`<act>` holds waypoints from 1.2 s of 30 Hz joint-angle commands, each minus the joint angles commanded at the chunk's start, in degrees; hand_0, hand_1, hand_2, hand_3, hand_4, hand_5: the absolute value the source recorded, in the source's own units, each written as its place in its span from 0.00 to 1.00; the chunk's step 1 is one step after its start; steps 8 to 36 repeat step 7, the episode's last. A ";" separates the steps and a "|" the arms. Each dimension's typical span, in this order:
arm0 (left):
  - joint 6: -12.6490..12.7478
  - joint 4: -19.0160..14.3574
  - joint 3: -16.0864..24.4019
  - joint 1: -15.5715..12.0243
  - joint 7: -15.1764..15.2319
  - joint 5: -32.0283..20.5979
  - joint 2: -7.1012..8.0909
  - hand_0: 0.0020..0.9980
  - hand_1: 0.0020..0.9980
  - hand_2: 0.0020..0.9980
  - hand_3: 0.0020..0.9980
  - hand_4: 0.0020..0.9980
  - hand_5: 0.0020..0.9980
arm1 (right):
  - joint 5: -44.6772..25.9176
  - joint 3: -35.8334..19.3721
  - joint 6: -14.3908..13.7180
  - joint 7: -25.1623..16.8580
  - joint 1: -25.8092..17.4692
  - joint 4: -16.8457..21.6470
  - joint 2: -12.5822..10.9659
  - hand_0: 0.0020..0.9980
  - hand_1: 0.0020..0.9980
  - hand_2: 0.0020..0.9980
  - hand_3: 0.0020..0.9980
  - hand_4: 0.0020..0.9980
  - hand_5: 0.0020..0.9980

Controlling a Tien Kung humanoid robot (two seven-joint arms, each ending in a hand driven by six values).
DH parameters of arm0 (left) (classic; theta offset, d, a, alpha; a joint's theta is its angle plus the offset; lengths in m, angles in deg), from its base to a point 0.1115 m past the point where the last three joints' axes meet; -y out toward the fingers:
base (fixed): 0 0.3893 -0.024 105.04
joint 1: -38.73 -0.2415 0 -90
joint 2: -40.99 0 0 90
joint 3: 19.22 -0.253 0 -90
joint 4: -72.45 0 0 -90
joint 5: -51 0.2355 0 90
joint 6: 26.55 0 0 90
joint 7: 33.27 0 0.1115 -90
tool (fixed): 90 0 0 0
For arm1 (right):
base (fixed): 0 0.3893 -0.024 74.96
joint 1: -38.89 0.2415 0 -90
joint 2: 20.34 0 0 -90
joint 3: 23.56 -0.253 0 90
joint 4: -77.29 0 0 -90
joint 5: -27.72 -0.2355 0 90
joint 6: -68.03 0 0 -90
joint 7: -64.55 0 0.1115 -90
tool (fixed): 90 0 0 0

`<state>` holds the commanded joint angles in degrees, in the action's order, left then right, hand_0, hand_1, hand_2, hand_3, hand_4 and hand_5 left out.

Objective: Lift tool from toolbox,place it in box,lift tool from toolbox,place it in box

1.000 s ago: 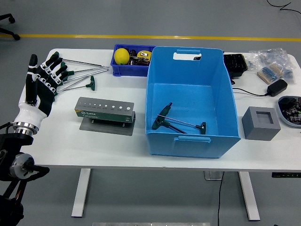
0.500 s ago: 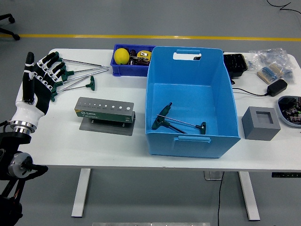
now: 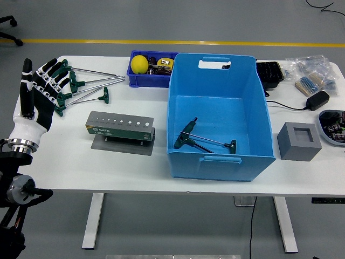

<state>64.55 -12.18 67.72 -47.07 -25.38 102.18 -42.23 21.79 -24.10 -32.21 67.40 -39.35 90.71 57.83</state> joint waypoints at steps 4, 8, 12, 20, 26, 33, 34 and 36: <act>0.08 -0.26 -0.09 -0.33 -0.10 -0.85 0.49 0.83 0.82 0.89 0.78 0.96 0.96 | 0.22 -0.04 0.12 0.06 0.33 0.12 -0.05 0.70 0.69 0.74 0.59 0.83 0.72; 0.04 -0.27 0.00 -0.48 -0.12 -0.87 0.79 0.83 0.82 0.89 0.78 0.96 0.96 | 0.39 -0.14 0.08 -0.02 0.37 0.13 0.08 0.70 0.69 0.74 0.59 0.83 0.72; 0.04 -0.27 0.00 -0.48 -0.12 -0.87 0.79 0.83 0.82 0.89 0.78 0.96 0.96 | 0.39 -0.14 0.08 -0.02 0.37 0.13 0.08 0.70 0.69 0.74 0.59 0.83 0.72; 0.04 -0.27 0.00 -0.48 -0.12 -0.87 0.79 0.83 0.82 0.89 0.78 0.96 0.96 | 0.39 -0.14 0.08 -0.02 0.37 0.13 0.08 0.70 0.69 0.74 0.59 0.83 0.72; 0.04 -0.27 0.00 -0.48 -0.12 -0.87 0.79 0.83 0.82 0.89 0.78 0.96 0.96 | 0.39 -0.14 0.08 -0.02 0.37 0.13 0.08 0.70 0.69 0.74 0.59 0.83 0.72; 0.04 -0.27 0.00 -0.48 -0.12 -0.87 0.79 0.83 0.82 0.89 0.78 0.96 0.96 | 0.39 -0.14 0.08 -0.02 0.37 0.13 0.08 0.70 0.69 0.74 0.59 0.83 0.72; 0.04 -0.27 0.00 -0.48 -0.12 -0.87 0.79 0.83 0.82 0.89 0.78 0.96 0.96 | 0.39 -0.14 0.08 -0.02 0.37 0.13 0.08 0.70 0.69 0.74 0.59 0.83 0.72; 0.04 -0.27 0.00 -0.48 -0.12 -0.87 0.79 0.83 0.82 0.89 0.78 0.96 0.96 | 0.39 -0.14 0.08 -0.02 0.37 0.13 0.08 0.70 0.69 0.74 0.59 0.83 0.72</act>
